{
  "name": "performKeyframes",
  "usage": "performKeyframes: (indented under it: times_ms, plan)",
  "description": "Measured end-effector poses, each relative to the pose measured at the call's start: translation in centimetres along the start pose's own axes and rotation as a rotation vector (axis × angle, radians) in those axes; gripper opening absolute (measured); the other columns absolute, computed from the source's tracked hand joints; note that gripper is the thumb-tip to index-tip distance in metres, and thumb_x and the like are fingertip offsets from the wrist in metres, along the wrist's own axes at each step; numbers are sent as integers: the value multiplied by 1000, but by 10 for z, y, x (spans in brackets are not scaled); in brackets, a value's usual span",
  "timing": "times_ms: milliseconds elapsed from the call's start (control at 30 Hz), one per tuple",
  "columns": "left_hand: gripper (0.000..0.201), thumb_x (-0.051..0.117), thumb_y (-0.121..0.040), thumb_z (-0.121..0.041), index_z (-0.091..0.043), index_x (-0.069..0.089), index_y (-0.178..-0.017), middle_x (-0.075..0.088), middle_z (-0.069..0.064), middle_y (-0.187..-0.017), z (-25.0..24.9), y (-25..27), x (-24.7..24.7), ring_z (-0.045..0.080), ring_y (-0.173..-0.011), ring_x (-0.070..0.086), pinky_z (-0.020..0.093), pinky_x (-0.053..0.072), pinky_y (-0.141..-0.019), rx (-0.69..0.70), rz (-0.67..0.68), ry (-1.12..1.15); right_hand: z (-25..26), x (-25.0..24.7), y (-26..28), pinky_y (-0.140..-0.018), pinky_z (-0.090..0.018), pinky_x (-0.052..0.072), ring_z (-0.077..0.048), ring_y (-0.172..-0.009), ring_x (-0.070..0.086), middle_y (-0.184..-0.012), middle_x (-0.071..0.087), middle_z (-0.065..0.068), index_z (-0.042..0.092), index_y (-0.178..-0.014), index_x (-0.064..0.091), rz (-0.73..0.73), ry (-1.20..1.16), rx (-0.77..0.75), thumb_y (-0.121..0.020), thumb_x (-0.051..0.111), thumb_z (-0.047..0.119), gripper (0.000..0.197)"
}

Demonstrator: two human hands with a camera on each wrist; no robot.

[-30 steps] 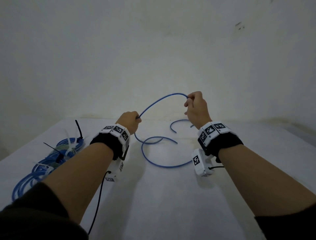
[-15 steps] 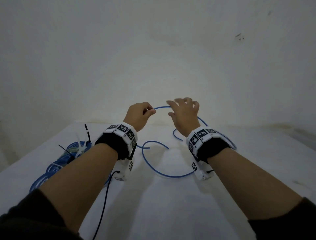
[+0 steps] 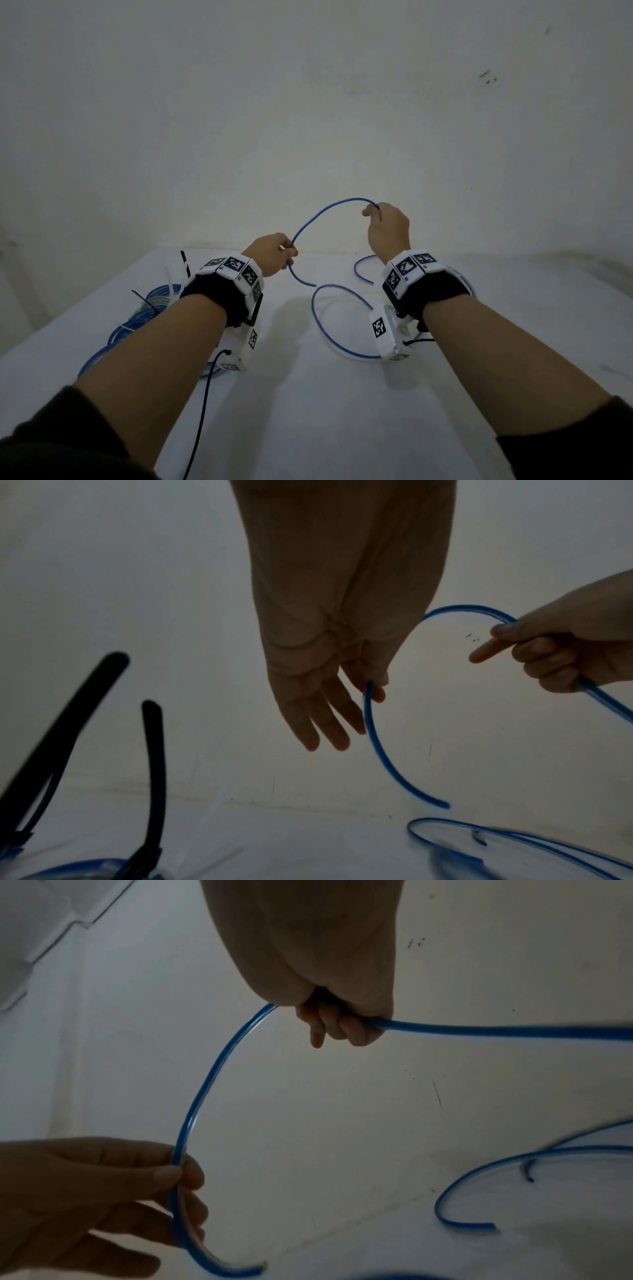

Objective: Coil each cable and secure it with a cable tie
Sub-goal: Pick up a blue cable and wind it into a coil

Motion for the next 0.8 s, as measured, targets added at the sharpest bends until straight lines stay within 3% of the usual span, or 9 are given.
performKeyframes:
  times_ms: [133,233,300,400,467,500,600,733,800]
  plan:
    - [11,42,-97,-9,-6,52,-94,64,15,-88,-3,0,-8,25,-73,60,28,49,-60,-7,-253,296,-7,5,5,-82,-30,38,-33,-103,56,-110,63,-19,-4,-107,62,162,173,-17,-101,33,15,35]
    - [11,45,-96,-11,-7,56,-95,64,12,-80,-5,2,-14,20,-66,63,32,54,-66,71,-391,361,-10,10,10,-71,-35,40,-33,-87,54,-93,58,-16,0,-109,52,260,217,1,-101,31,28,35]
    - [14,47,-95,-13,-8,60,-98,61,10,-79,-7,3,-16,14,-59,57,28,54,-59,97,-411,412,-11,12,14,-66,-34,36,-32,-77,51,-81,53,-11,5,-112,44,259,216,-4,-102,28,34,35]
    - [25,41,-98,-17,-9,62,-109,56,5,-82,-11,3,-19,13,-70,51,19,41,-61,165,-456,262,-13,12,16,-60,-34,33,-30,-67,46,-66,45,-5,4,-109,41,202,225,-24,-102,24,30,32]
    - [30,34,-99,-13,-12,60,-116,50,-1,-77,-12,2,-19,11,-69,46,10,36,-56,194,-427,269,-14,10,17,-54,-33,30,-29,-62,44,-64,43,-4,5,-104,40,171,191,-5,-102,24,28,28]
    - [32,33,-99,-11,-14,58,-118,47,-3,-75,-12,2,-18,9,-67,44,11,37,-59,204,-406,282,-14,11,17,-51,-32,27,-27,-60,43,-64,43,-4,7,-102,38,164,173,6,-102,25,28,25]
    - [31,34,-99,-14,-15,56,-120,44,-2,-72,-11,2,-19,12,-66,42,30,42,-69,200,-392,281,-13,13,18,-51,-32,28,-27,-62,43,-64,44,-3,8,-97,35,180,136,26,-102,28,30,23]
    - [28,39,-98,-19,-4,61,-107,55,0,-83,-8,1,-23,17,-79,47,27,36,-72,95,-442,347,-11,18,18,-62,-31,35,-25,-68,47,-72,48,-3,8,-101,40,239,171,33,-99,39,30,22]
    - [27,35,-98,-14,-6,61,-99,55,-3,-79,-6,1,-24,18,-77,47,29,40,-72,82,-425,424,-11,21,19,-64,-32,38,-26,-71,49,-81,54,-8,8,-99,42,275,211,43,-97,44,27,18]
Point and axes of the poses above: each hand's wrist, its own y-axis away from the middle knuckle, its own x-axis out of the palm, z = x × y, the point moved 2 cm from there along -y, towards the middle knuckle
